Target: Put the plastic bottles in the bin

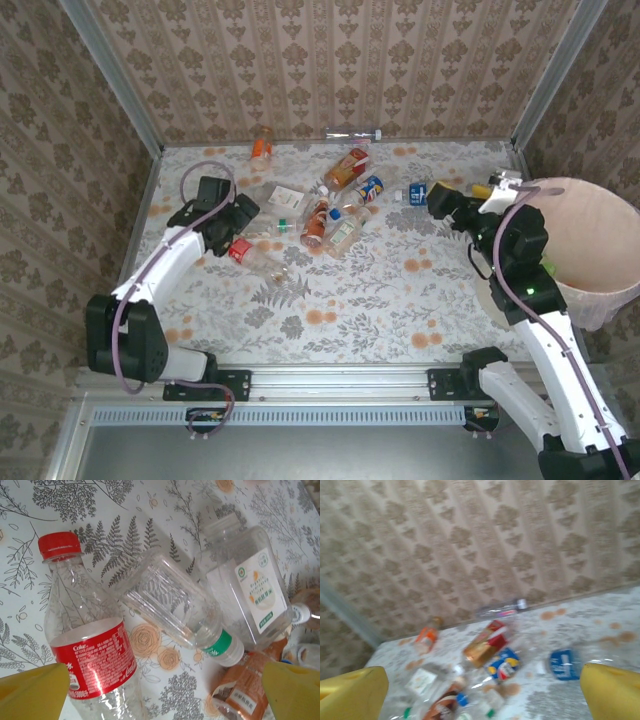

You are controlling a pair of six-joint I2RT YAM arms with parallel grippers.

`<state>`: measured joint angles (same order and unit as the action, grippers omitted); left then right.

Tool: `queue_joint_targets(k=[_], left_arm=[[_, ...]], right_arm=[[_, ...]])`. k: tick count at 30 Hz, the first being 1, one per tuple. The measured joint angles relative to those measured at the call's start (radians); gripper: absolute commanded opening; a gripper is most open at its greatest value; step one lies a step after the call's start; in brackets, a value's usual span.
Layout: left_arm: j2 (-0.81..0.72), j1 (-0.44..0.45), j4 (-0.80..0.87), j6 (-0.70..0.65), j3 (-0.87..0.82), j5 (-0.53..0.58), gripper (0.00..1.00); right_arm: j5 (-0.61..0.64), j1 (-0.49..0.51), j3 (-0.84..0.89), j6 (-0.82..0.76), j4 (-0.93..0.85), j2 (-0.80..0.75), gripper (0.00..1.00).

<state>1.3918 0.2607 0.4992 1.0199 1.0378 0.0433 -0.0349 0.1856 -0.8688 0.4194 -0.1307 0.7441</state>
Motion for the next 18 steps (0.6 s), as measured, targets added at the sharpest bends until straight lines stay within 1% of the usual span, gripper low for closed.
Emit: queue_joint_targets(k=[2, 4, 9, 12, 16, 17, 18], left_arm=[[0.037, 0.0, 0.026, 0.038, 0.036, 0.007, 1.0], [0.075, 0.0, 0.053, 0.106, 0.072, 0.007, 1.0], [0.172, 0.008, 0.084, 0.262, 0.152, -0.003, 1.0], [0.229, 0.021, 0.1, 0.315, 0.211, -0.001, 1.0], [0.237, 0.027, 0.109, 0.349, 0.219, -0.002, 0.96], [0.256, 0.027, 0.132, 0.359, 0.236, -0.002, 0.95], [0.301, 0.028, 0.197, 0.374, 0.307, -0.001, 0.93]], right_arm=[[-0.043, 0.042, 0.025, -0.001, 0.039, -0.005, 1.0], [-0.07, 0.088, 0.05, -0.004, 0.064, -0.011, 1.0], [-0.078, 0.155, 0.077, -0.021, 0.08, -0.013, 1.0], [-0.071, 0.171, 0.077, -0.039, 0.074, -0.012, 1.0], [-0.066, 0.173, 0.077, -0.053, 0.073, -0.012, 1.0], [-0.06, 0.173, 0.077, -0.06, 0.067, -0.016, 1.0], [-0.044, 0.179, 0.076, -0.074, 0.045, -0.027, 1.0]])
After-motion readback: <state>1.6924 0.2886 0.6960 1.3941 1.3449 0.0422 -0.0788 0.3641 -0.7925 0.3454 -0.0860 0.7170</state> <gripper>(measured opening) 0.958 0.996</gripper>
